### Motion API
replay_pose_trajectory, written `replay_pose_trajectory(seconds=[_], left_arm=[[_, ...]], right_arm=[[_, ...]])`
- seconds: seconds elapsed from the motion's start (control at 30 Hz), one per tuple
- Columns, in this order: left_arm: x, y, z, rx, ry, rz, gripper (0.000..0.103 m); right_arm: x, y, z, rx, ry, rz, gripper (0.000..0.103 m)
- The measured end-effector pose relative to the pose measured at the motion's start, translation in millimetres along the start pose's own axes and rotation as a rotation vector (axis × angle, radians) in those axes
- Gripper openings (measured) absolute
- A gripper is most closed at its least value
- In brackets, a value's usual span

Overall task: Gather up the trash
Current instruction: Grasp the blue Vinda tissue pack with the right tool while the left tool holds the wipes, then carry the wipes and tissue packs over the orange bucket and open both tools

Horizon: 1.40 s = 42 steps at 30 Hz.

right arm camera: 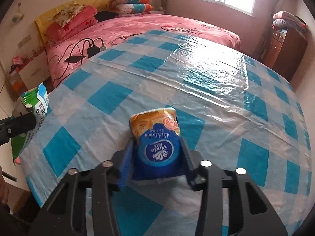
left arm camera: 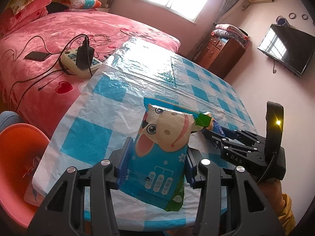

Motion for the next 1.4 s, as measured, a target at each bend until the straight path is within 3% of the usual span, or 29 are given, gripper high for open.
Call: replay_pose_trajectory(seconds=[0.17,0.6,1.0,1.4], left_arm=[[-3,7,3,-0.016,-0.009,0.013,0.048],[-13,44,30,0.002,-0.059,0.069,0.048],[-33,100,54,0.084,-0.085,0.165,0.048],[-65,162,78,0.192,-0.090,0.285,0.048]], right_arm=[[1,3,3,0.026,-0.009,-0.037,0.032],[12,50,27,0.138,-0.028,-0.043,0.032],[16,146,35,0.344,0.025,0.039,0.032],[0,239,20,0.444,0.101,0.169,0.032]])
Point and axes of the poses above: each gripper's, at about its wrist camera, not at the fingertips, and z roughly against the way its jaws point, y to its left, x to its top, the point moved 4 cm from there along -z, roughly the way its jaws point, and after that the axes turned 15 degrees about -z, right-handed, at the moved point
